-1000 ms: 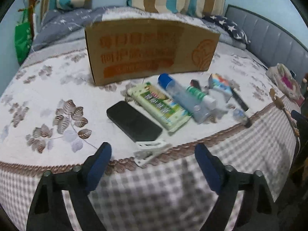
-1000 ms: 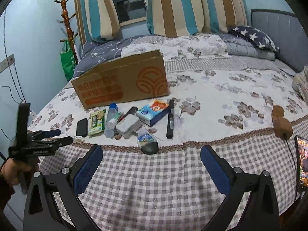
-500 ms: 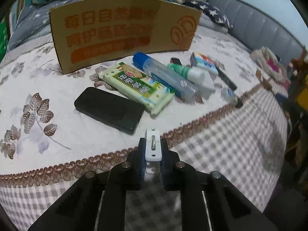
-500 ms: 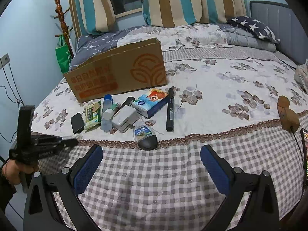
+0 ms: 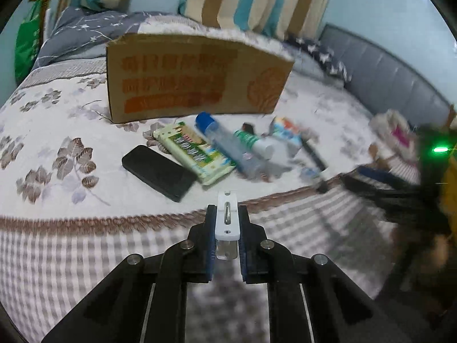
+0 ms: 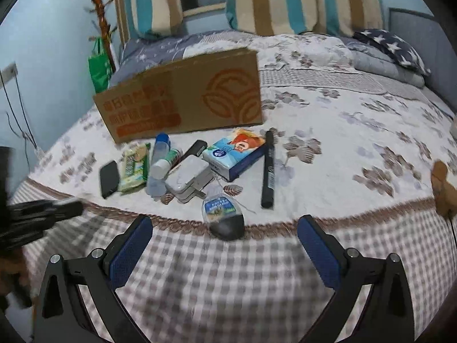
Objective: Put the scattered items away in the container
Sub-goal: 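Grasp the eye-drops bottle with the right tool while the left tool lifts the clip, then carry the clip into the box and open the left tool while the right holds the bottle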
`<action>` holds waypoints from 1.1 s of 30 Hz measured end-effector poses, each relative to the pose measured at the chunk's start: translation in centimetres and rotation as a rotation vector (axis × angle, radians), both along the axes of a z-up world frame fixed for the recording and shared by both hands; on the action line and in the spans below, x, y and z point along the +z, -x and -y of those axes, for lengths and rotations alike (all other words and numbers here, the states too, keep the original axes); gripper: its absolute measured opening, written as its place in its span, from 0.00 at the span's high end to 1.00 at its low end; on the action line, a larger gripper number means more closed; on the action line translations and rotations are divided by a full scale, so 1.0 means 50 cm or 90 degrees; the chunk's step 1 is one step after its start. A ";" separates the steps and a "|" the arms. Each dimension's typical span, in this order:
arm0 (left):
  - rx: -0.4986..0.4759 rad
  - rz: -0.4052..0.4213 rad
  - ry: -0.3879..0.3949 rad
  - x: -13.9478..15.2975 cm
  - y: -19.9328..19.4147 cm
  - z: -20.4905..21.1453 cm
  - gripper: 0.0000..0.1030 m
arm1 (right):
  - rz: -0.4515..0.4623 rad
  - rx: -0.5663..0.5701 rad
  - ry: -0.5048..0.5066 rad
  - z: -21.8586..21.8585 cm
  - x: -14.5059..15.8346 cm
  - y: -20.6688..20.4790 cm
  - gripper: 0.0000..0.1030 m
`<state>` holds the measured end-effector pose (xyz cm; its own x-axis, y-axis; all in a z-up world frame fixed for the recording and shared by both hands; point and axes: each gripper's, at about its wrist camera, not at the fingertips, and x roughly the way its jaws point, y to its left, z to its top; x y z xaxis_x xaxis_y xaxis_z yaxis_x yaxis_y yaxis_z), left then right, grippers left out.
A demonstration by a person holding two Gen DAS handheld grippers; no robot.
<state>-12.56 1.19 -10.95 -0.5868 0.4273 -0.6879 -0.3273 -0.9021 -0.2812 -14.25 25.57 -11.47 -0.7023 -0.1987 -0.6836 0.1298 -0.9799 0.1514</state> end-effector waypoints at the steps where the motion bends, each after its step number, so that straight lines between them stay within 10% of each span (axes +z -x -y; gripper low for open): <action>1: 0.001 0.001 -0.012 0.005 -0.010 -0.001 0.88 | 0.008 0.004 -0.004 0.005 -0.009 0.014 0.00; 15: -0.012 -0.003 -0.068 0.042 -0.053 -0.020 0.88 | 0.126 0.028 0.005 -0.001 -0.073 0.108 0.00; 33: -0.019 -0.054 -0.113 0.147 -0.140 -0.026 0.88 | -0.015 0.040 0.083 -0.005 0.128 -0.133 0.00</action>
